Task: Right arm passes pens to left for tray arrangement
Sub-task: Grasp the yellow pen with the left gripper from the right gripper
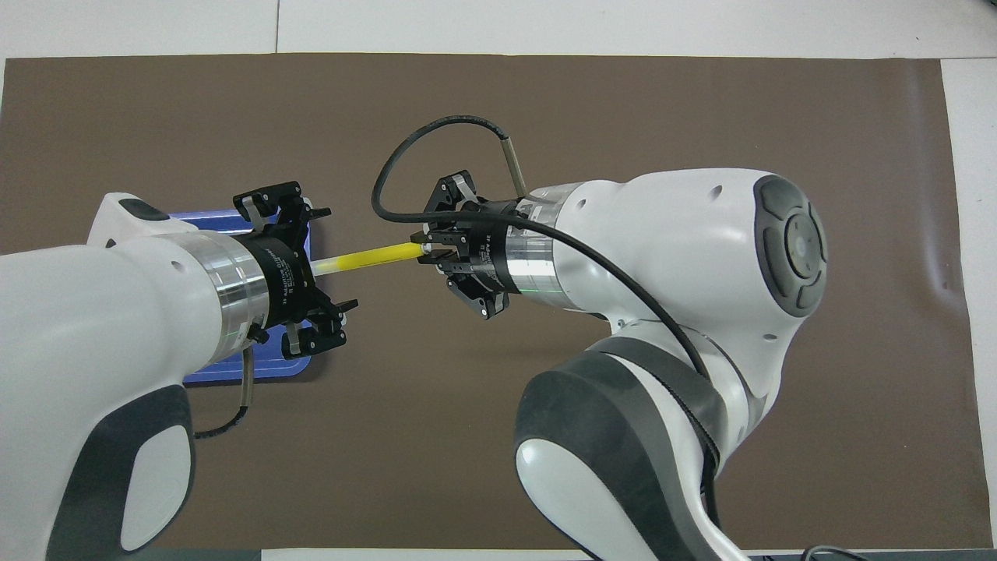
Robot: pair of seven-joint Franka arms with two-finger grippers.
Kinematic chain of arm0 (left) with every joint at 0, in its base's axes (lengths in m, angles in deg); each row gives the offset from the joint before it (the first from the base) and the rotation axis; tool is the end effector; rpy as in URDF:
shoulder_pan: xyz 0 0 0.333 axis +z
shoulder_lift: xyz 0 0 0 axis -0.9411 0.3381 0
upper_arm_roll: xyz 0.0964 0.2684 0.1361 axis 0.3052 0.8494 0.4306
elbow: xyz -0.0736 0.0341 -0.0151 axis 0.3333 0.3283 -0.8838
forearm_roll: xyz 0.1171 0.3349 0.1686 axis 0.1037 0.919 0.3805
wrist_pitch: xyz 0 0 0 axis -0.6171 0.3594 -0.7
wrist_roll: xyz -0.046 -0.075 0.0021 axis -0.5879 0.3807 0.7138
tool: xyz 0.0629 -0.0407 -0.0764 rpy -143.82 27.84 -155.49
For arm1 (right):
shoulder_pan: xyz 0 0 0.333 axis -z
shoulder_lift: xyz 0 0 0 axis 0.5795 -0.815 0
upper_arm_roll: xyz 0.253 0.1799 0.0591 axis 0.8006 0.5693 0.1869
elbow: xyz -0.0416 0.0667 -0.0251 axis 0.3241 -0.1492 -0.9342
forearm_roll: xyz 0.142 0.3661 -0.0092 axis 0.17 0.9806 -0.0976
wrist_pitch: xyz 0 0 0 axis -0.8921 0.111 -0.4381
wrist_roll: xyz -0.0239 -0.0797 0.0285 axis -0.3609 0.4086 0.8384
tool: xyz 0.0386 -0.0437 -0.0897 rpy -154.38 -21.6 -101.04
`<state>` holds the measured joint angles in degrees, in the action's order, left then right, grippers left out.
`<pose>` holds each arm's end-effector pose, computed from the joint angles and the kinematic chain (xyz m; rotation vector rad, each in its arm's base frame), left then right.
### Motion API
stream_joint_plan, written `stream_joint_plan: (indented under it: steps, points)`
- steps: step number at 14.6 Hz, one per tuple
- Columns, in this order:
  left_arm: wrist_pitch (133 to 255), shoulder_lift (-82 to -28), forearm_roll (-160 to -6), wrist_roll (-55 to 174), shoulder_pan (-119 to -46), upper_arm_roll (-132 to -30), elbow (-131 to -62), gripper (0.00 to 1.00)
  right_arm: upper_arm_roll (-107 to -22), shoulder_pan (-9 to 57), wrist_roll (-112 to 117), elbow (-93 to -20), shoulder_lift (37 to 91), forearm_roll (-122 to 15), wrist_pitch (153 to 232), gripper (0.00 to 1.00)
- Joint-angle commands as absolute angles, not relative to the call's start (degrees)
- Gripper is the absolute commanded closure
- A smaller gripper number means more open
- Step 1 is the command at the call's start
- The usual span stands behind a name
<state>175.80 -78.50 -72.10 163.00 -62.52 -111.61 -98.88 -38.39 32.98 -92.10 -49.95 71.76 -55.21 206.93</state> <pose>0.4596 -0.2655 0.6033 1.8197 2.0916 0.0173 0.5215 0.3670 0.5776 -2.0690 1.3327 0.2877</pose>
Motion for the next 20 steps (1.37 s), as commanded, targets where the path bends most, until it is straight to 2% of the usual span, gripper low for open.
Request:
stream_joint_plan:
  steps: [1,4,6,7,8,12,14,16,18,20]
  points:
    - [175.36,-76.01,-69.27,165.83,-62.68,-112.14,-96.77,0.00,-36.56,33.30,-92.79,-48.95,70.97,-55.05,207.44,1.00]
    - [175.36,-75.92,-69.27,165.83,-62.77,-112.14,-97.11,0.00,-36.47,33.30,-92.61,-48.95,70.97,-55.23,207.36,1.00]
    - [175.10,-75.92,-69.18,165.74,-62.77,-112.14,-97.03,0.08,-36.47,33.30,-92.35,-48.95,70.97,-55.40,207.36,1.00]
    - [174.83,-75.92,-69.18,165.74,-62.77,-112.14,-97.03,0.17,-36.47,33.30,-92.26,-48.95,70.97,-56.01,207.36,1.00]
    - [174.48,-75.92,-69.18,165.74,-62.77,-112.14,-96.94,0.19,-36.47,33.30,-92.17,-48.95,70.97,-56.02,207.44,1.00]
    - [171.58,-76.01,-67.51,165.83,-63.38,-112.58,-95.71,0.20,-36.47,33.30,-92.09,-48.95,70.97,-56.11,207.36,1.00]
    - [171.40,-76.09,-67.51,165.83,-63.38,-112.58,-95.71,0.24,-36.47,33.30,-92.00,-48.95,70.97,-56.11,207.44,1.00]
    - [171.49,-76.18,-67.51,165.83,-63.38,-112.58,-95.80,0.35,-36.47,33.30,-91.91,-48.95,70.97,-56.54,207.44,1.00]
    - [171.40,-76.18,-67.51,165.83,-63.38,-112.58,-95.80,0.52,-36.38,33.30,-91.91,-49.04,70.97,-56.72,207.44,1.00]
    - [171.32,-76.53,-67.51,165.83,-63.38,-112.58,-95.89,0.61,-36.38,33.30,-91.91,-49.13,70.97,-56.72,207.44,1.00]
